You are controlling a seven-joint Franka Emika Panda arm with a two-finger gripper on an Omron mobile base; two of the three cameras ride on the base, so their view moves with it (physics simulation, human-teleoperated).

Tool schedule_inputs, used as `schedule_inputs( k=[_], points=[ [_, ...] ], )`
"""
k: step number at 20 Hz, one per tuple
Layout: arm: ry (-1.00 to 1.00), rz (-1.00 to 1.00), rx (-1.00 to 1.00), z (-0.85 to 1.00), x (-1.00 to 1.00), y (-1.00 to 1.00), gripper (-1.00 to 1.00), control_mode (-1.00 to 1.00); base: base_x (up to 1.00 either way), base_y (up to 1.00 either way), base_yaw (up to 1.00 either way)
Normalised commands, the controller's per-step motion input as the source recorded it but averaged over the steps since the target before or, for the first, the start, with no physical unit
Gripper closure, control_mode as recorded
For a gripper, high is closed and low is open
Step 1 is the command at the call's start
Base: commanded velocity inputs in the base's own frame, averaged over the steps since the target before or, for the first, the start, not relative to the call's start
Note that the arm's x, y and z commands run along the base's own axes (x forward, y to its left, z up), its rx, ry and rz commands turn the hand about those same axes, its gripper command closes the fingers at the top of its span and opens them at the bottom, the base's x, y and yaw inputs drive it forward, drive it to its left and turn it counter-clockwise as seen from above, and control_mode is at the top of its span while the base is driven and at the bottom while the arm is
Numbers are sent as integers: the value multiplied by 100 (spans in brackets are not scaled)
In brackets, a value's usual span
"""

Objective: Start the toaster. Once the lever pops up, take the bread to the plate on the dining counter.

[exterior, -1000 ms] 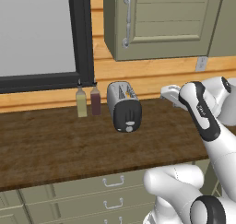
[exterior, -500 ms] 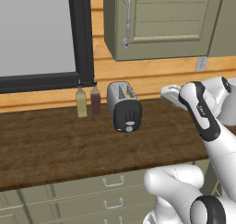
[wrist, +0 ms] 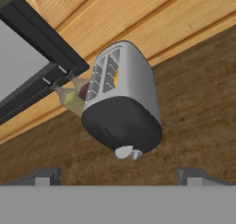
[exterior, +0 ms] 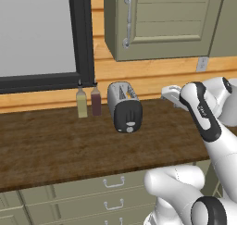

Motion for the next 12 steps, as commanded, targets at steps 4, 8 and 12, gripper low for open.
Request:
schedule_inputs(
  k=[4, 8, 12],
  points=[
    [0, 0, 0, 0, 0, 0, -100, -100, 0, 0, 0],
    [0, 0, 0, 0, 0, 0, -100, -100, 0, 0, 0],
    [0, 0, 0, 0, 0, 0, -100, -100, 0, 0, 0]
  ],
)
